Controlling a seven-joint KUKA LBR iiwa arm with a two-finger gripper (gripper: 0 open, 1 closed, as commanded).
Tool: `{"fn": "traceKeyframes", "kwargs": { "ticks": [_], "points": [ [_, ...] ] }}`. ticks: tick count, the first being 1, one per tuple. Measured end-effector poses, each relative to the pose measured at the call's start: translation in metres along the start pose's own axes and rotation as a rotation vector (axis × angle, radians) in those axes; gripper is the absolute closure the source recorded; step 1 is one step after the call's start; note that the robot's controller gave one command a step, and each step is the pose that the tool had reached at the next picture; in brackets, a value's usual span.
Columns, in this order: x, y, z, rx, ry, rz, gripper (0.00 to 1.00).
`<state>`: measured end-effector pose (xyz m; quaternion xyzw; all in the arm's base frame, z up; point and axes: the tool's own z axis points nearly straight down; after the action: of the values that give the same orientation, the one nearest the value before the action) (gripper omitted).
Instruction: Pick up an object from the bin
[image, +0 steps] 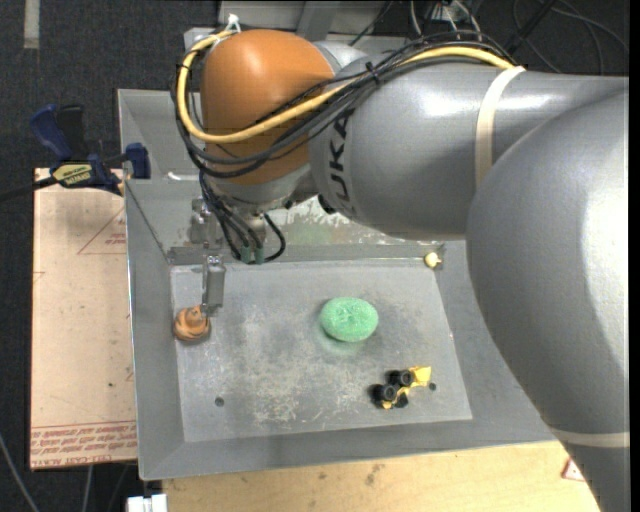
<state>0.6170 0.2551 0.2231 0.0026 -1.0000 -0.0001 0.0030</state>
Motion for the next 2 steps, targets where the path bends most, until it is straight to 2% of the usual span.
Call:
{"fn": "traceKeyframes", "kwargs": {
  "ticks": [1,2],
  "points": [
    [-0.001,-0.001,-0.006,-0.002,-0.007,0.004,0.00],
    [0.004,-0.007,0.036,-0.002,-0.011,-0.088,0.00]
  ]
}}
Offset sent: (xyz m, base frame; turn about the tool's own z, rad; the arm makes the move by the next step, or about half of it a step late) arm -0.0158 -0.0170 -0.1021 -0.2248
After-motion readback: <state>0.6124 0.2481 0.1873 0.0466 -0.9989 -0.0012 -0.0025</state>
